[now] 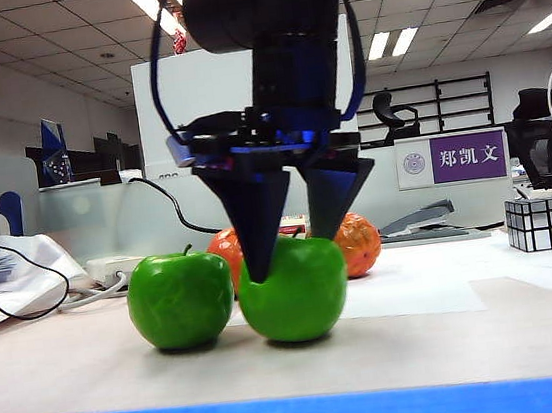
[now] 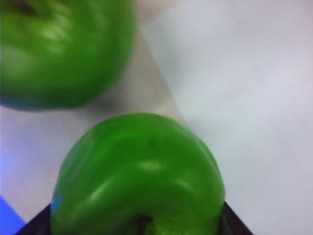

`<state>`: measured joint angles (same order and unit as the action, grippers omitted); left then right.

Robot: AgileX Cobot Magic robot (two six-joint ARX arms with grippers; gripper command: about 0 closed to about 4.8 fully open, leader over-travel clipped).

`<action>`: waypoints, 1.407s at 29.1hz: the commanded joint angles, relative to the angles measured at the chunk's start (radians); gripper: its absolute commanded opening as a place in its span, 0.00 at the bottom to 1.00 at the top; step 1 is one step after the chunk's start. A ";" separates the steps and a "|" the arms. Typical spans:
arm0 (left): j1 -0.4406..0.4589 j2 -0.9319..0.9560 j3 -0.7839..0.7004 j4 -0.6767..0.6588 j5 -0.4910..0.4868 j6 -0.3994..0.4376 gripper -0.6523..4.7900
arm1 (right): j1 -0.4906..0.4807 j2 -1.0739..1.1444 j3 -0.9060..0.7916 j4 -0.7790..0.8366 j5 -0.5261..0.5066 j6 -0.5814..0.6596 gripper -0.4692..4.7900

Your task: Put the same fruits together.

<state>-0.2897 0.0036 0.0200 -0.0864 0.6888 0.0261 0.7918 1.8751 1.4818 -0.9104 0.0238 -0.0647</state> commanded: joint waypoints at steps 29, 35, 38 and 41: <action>0.000 -0.002 0.001 0.013 0.006 0.000 0.11 | -0.005 0.008 0.031 0.000 0.026 0.008 0.80; 0.000 -0.002 -0.004 0.013 0.006 0.000 0.11 | -0.005 0.008 0.031 0.002 0.026 0.008 1.00; 0.000 -0.002 -0.008 0.014 0.006 0.000 0.11 | -0.005 0.008 0.031 0.003 0.026 0.008 1.00; 0.000 -0.002 -0.009 0.013 0.007 0.000 0.11 | -0.005 0.007 0.032 0.006 0.037 0.009 1.00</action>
<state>-0.2897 0.0036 0.0113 -0.0868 0.6895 0.0261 0.7864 1.8866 1.5051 -0.9142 0.0505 -0.0578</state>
